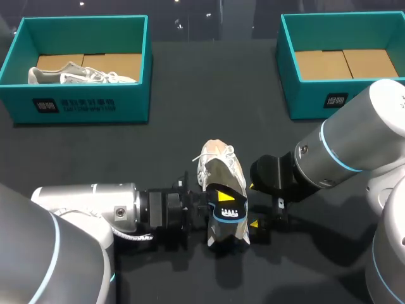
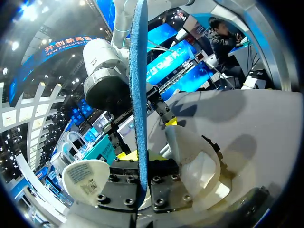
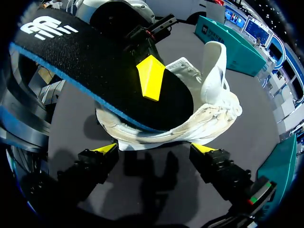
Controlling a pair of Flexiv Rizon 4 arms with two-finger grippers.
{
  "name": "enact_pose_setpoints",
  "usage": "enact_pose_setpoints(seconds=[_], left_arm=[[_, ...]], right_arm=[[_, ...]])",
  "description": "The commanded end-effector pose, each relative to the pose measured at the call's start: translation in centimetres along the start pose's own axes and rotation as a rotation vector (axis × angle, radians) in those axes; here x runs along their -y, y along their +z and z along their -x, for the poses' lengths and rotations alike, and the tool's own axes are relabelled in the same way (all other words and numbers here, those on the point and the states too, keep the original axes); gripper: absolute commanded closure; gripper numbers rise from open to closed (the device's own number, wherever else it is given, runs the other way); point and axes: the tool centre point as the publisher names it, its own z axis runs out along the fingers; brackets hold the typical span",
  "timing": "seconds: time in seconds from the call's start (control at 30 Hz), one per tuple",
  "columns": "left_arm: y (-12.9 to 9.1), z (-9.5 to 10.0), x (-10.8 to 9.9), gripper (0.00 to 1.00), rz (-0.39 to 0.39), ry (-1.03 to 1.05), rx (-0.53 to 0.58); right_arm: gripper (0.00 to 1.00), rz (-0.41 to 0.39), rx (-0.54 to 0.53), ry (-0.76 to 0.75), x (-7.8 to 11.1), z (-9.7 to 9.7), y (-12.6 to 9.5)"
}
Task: Take the shoe out of the shoebox, open the shoe tongue, remove and reinsert the insole, then place the shoe into the shoebox
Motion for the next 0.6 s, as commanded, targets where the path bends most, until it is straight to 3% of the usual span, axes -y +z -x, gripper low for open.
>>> enact_pose_setpoints(seconds=[0.03,0.6], left_arm=[[0.4,0.0,-0.7,1.0,0.013,0.002,-0.005],[0.8,0.3,-3.9,1.0,0.101,-0.023,0.004]], right_arm=[[0.0,-0.002,0.002,0.001,0.0,-0.1,0.0],[0.0,-0.002,0.002,0.001,0.0,-0.1,0.0]])
